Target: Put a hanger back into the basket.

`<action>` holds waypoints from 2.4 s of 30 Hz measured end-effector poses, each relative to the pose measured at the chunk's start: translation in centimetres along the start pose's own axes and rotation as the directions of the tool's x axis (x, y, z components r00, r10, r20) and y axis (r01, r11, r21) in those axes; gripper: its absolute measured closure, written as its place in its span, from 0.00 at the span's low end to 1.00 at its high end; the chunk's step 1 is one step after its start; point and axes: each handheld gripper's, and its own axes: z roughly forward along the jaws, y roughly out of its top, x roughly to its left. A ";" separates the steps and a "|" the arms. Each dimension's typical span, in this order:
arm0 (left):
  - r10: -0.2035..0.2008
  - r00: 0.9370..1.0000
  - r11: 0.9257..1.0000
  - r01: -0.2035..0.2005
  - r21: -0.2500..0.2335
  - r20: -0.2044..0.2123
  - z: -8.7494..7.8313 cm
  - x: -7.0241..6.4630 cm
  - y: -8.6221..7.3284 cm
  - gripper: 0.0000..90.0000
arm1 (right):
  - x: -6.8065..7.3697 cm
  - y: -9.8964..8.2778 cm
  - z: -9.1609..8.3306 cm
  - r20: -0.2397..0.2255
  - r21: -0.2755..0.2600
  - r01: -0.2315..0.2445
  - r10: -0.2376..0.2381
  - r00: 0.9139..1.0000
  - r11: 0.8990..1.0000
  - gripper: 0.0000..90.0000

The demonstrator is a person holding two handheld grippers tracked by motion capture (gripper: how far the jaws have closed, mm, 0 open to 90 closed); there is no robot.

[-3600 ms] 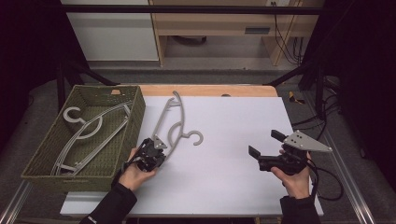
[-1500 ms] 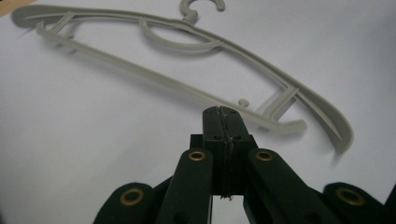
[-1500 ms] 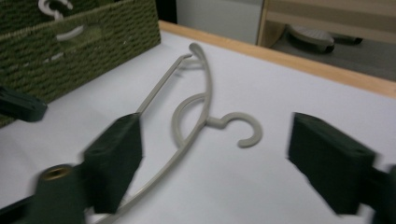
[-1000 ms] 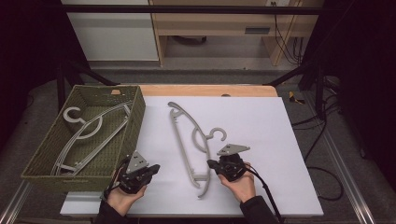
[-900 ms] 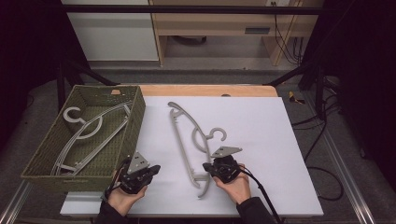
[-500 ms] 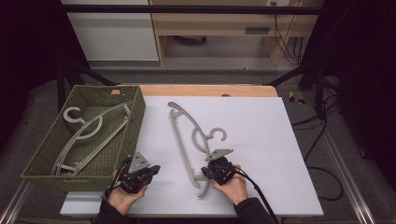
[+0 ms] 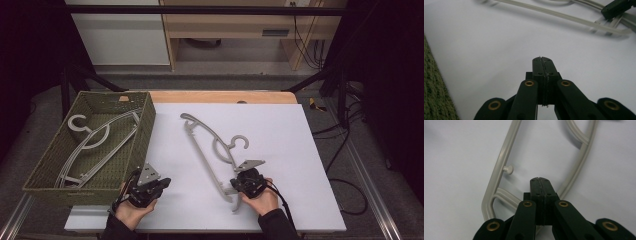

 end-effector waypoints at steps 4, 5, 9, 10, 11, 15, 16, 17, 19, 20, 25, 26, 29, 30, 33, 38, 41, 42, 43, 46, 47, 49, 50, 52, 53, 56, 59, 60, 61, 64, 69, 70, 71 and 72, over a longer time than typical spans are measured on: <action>0.000 1.000 1.000 0.000 0.003 -0.003 0.0 0.0 0.0 1.00 | -1.5 -0.5 -0.8 0.006 -0.018 -0.047 0.047 0.999 0.999 1.00; 0.004 1.000 1.000 -0.004 0.007 0.000 -0.1 0.1 -0.1 1.00 | -1.8 -0.5 -1.0 0.008 -0.032 -0.051 0.052 0.999 0.998 1.00; -0.002 1.000 1.000 0.002 0.006 -0.003 0.0 0.2 -0.1 1.00 | -3.1 -0.9 -1.6 0.024 -0.029 -0.081 0.082 0.996 0.996 1.00; -0.001 1.000 1.000 0.001 0.007 -0.001 0.0 0.2 -0.1 1.00 | -3.4 -1.0 -1.7 0.020 -0.031 -0.075 0.076 0.997 0.997 1.00; 0.000 1.000 1.000 0.000 0.008 -0.001 0.0 0.1 -0.1 1.00 | -3.5 -1.0 -1.7 0.035 -0.028 -0.069 0.070 0.997 0.997 1.00; 0.002 1.000 1.000 -0.002 0.011 -0.003 0.0 0.1 -0.1 1.00 | -3.8 -1.0 -1.8 0.068 -0.016 -0.063 0.064 0.996 0.998 1.00; 0.001 1.000 1.000 -0.001 0.010 -0.005 0.0 0.1 -0.1 1.00 | -3.8 -1.0 -1.8 0.082 -0.018 -0.086 0.087 0.993 0.996 1.00; 0.000 1.000 1.000 0.000 0.008 -0.001 0.0 0.1 -0.1 1.00 | -4.1 -1.1 -2.0 0.086 -0.014 -0.068 0.069 0.994 0.998 1.00; 0.000 1.000 1.000 0.000 0.009 -0.001 0.0 0.2 -0.1 1.00 | -4.5 -1.2 -2.1 0.077 -0.018 -0.086 0.087 0.993 0.996 1.00; 0.000 1.000 1.000 0.000 0.008 -0.001 0.0 0.1 -0.1 1.00 | -4.8 -1.3 -2.2 0.094 -0.017 -0.078 0.079 0.992 0.997 1.00; 0.003 1.000 1.000 -0.003 0.015 0.003 0.1 0.1 -0.1 1.00 | -5.4 -1.3 -2.5 0.092 -0.041 -0.076 0.080 0.993 0.996 1.00; 0.009 1.000 1.000 -0.009 0.021 0.004 0.1 0.1 -0.1 1.00 | -5.1 -1.2 -2.6 0.072 -0.055 -0.083 0.087 0.994 0.995 1.00; 0.001 1.000 1.000 -0.001 0.014 0.003 0.1 0.1 0.0 1.00 | -4.0 -0.2 -2.7 0.034 -0.099 -0.042 0.046 0.998 0.994 0.94; 0.000 1.000 1.000 0.000 0.010 0.005 0.1 0.2 0.0 1.00 | -3.6 0.2 -2.7 0.008 -0.120 -0.043 0.044 0.999 0.992 0.89; 0.001 1.000 1.000 -0.001 0.013 0.010 0.2 0.2 0.0 1.00 | -2.4 1.5 -2.1 -0.005 -0.136 -0.007 0.006 1.000 0.991 0.77; 0.007 1.000 1.000 -0.007 0.019 0.016 0.3 0.1 -0.1 1.00 | -1.2 2.9 -0.1 -0.013 -0.108 -0.006 0.005 1.000 0.994 0.61; 0.007 1.000 1.000 -0.007 0.020 0.019 0.3 0.2 -0.1 1.00 | -1.1 3.1 1.0 0.001 -0.070 0.008 -0.008 1.000 0.998 0.59; 0.006 1.000 1.000 -0.007 0.020 0.019 0.3 0.2 -0.1 0.99 | -1.1 3.0 1.3 0.003 -0.054 0.004 -0.004 1.000 0.999 0.59; 0.006 1.000 1.000 -0.006 0.020 0.019 0.4 0.2 -0.1 0.99 | -1.2 3.0 1.5 0.007 -0.053 0.017 -0.016 1.000 0.998 0.60; 0.007 1.000 1.000 -0.007 0.022 0.020 0.4 0.2 -0.1 0.99 | -1.2 3.0 1.9 0.003 -0.026 0.003 -0.003 1.000 1.000 0.65; 0.007 1.000 1.000 -0.007 0.022 0.021 0.4 0.2 -0.1 0.99 | -1.2 3.0 2.0 0.006 -0.021 0.013 -0.013 1.000 1.000 0.68; 0.008 1.000 1.000 -0.009 0.021 0.020 0.4 0.2 0.0 0.99 | -1.3 2.9 2.2 -0.013 -0.008 0.028 -0.028 1.000 1.000 0.73; 0.008 1.000 1.000 -0.009 0.020 0.020 0.4 0.2 0.0 0.99 | -1.2 2.9 2.3 -0.001 -0.004 0.033 -0.033 0.999 0.999 0.77; 0.009 1.000 1.000 -0.010 0.020 0.019 0.3 0.2 0.0 0.99 | -1.2 2.9 2.3 -0.016 0.008 0.034 -0.034 0.999 0.999 0.84; 0.010 1.000 1.000 -0.010 0.021 0.020 0.3 0.3 0.0 0.99 | -1.2 2.8 2.3 -0.007 0.006 0.051 -0.051 0.999 0.999 0.88; 0.011 1.000 1.000 -0.011 0.022 0.020 0.3 0.3 0.0 1.00 | -1.3 2.8 2.3 -0.023 0.003 0.065 -0.065 0.998 0.998 0.89; 0.013 1.000 1.000 -0.013 0.022 0.020 0.3 0.3 0.0 1.00 | -1.2 2.6 2.3 -0.063 -0.013 0.129 -0.130 0.990 0.992 0.90; 0.013 1.000 1.000 -0.014 0.021 0.021 0.3 0.3 0.0 0.99 | -0.9 2.6 2.2 -0.084 -0.004 0.144 -0.144 0.986 0.990 0.90; 0.012 1.000 1.000 -0.012 0.020 0.020 0.2 0.3 0.0 0.99 | -0.7 2.5 2.1 -0.097 -0.004 0.165 -0.165 0.982 0.986 0.90; 0.012 1.000 1.000 -0.012 0.010 0.021 0.0 0.3 0.1 0.99 | -0.5 2.1 1.7 -0.151 0.007 0.211 -0.207 0.967 0.978 0.90; 0.025 0.999 1.000 -0.025 0.007 0.026 -0.2 0.2 0.6 0.97 | -0.3 0.9 0.9 -0.240 -0.014 0.267 -0.263 0.935 0.964 0.90; 0.028 0.999 1.000 -0.028 0.007 0.029 -0.2 0.1 0.9 0.96 | -0.2 0.7 0.7 -0.244 -0.011 0.272 -0.267 0.932 0.962 0.89; 0.034 0.999 0.999 -0.034 0.007 0.030 -0.3 0.1 1.1 0.95 | -0.2 0.6 0.5 -0.253 -0.012 0.280 -0.274 0.928 0.960 0.89; 0.038 0.999 0.999 -0.038 0.005 0.032 -0.4 0.1 1.5 0.93 | -0.2 0.5 0.5 -0.260 -0.017 0.275 -0.270 0.927 0.961 0.89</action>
